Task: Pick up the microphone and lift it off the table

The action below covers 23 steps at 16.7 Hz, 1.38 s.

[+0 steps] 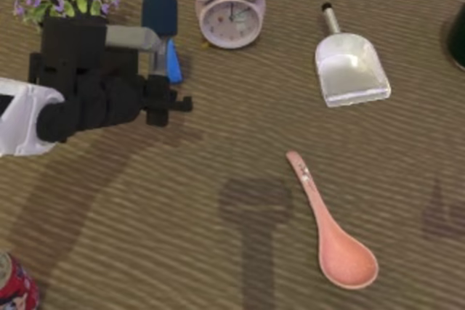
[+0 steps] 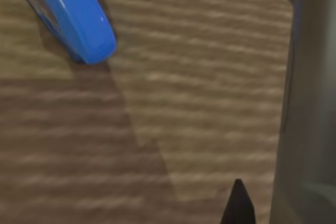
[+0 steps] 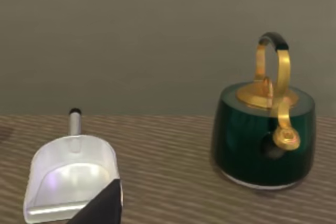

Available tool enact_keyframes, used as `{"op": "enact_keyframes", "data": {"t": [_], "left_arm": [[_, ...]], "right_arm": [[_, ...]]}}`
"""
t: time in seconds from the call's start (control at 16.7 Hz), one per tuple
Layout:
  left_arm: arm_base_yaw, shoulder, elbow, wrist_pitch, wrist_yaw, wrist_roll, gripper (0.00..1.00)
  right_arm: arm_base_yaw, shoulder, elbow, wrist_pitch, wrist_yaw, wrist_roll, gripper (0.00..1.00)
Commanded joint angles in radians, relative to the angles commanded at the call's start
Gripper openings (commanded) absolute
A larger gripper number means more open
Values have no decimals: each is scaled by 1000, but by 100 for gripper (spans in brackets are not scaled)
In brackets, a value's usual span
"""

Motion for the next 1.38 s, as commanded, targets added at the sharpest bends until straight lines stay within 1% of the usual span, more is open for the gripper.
{"op": "enact_keyframes", "data": {"t": [0.3, 0.48, 0.66, 0.84, 0.96, 1.08, 1.2, 1.38], "left_arm": [[16, -120, -114, 420, 152, 84, 0], [25, -187, -161, 579, 216, 123, 0], [29, -221, -182, 644, 246, 142, 0], [29, -222, -182, 645, 246, 142, 0], [21, -217, -176, 643, 241, 143, 0], [-15, -204, -163, 644, 203, 144, 0], [-81, -188, -142, 642, 128, 146, 0], [-215, -161, -107, 633, -14, 149, 0]], "right_arm": [[0, 0, 0, 0, 0, 0, 100], [0, 0, 0, 0, 0, 0, 100], [0, 0, 0, 0, 0, 0, 100], [0, 0, 0, 0, 0, 0, 100], [0, 0, 0, 0, 0, 0, 100], [0, 0, 0, 0, 0, 0, 100], [0, 0, 0, 0, 0, 0, 100], [0, 0, 0, 0, 0, 0, 100]]}}
